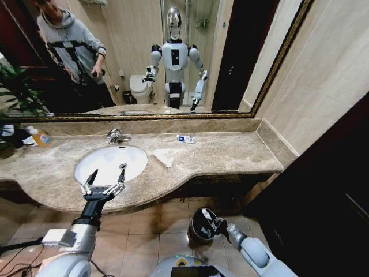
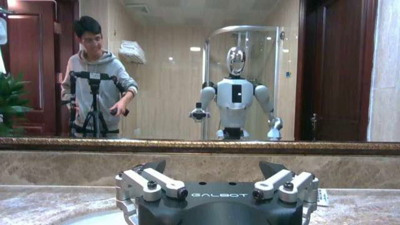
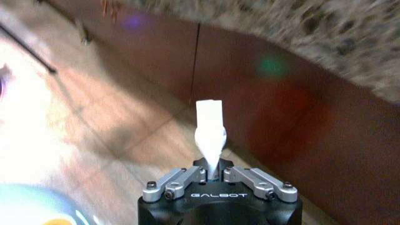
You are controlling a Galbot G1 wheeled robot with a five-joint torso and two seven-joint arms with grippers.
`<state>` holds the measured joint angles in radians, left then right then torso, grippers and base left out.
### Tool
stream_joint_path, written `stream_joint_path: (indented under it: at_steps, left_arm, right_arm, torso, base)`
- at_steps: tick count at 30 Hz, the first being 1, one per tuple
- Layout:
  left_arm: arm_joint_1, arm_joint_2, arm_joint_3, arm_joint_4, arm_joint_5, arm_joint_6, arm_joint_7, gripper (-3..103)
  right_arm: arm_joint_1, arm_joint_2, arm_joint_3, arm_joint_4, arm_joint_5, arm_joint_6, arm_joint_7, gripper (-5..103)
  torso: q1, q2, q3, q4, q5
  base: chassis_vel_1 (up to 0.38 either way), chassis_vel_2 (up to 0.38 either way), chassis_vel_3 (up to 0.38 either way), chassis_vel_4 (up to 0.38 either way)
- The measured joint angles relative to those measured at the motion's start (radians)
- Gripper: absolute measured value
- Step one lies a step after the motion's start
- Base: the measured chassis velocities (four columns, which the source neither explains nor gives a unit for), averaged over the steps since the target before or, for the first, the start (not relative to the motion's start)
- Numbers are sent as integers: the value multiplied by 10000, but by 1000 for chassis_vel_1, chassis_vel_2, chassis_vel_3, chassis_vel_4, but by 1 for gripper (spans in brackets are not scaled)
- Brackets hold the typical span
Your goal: Pick up the trash from the sink and place it in the trash bin.
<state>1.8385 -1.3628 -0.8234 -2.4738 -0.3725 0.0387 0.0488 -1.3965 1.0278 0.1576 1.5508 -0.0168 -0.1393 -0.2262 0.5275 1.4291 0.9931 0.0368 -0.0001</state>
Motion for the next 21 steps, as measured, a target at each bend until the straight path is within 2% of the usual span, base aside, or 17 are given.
stream_joint_path:
  at_steps: [14, 21]
  left_arm:
    - [0, 0, 0, 0, 0, 0, 0, 100]
    - [0, 0, 0, 0, 0, 0, 0, 100]
  right_arm:
    - [1956, 758, -1359, -2441, -875, 338, 39, 10]
    - [2730, 1298, -1414, -4286, -1369, 1048, -71, 10]
  torso:
    - [0, 0, 0, 0, 1]
    - [0, -1, 0, 0, 1]
  base:
    - [0, 0, 0, 0]
    - [0, 0, 0, 0]
